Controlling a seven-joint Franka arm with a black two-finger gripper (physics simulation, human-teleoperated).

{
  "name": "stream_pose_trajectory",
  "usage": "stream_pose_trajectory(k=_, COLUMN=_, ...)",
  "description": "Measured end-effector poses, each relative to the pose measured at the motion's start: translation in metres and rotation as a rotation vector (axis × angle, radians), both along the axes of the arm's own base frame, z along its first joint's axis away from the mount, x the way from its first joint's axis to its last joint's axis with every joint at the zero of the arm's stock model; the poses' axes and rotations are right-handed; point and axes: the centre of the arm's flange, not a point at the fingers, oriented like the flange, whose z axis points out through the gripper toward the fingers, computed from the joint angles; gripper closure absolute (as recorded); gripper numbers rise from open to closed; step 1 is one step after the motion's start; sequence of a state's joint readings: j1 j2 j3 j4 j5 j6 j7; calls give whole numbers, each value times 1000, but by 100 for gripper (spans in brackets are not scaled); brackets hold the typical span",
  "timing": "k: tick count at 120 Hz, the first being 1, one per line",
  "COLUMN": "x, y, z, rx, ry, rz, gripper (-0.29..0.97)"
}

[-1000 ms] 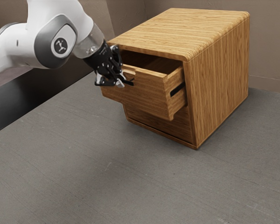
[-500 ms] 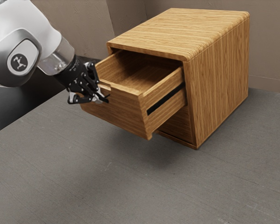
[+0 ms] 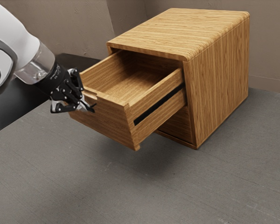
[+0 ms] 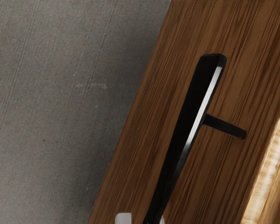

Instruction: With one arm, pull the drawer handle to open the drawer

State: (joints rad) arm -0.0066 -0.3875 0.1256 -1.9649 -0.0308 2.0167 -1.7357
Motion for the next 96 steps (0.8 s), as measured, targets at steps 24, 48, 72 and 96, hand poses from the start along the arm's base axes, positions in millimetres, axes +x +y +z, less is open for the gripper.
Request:
stream_pose_trajectory(k=24, x=-14, y=7, z=-1, rx=-5, ry=-2, rz=20, gripper=78)
stream_pose_trajectory(k=48, x=-22, y=3, z=-2, rx=6, ry=-1, rz=29, gripper=76)
stream_pose_trajectory(k=72, x=-27, y=-1, z=1, rx=11, ry=-11, rz=29, gripper=66)
stream_pose_trajectory(k=96, x=-42, y=4, z=16, rx=14, ry=-45, rz=43, gripper=55)
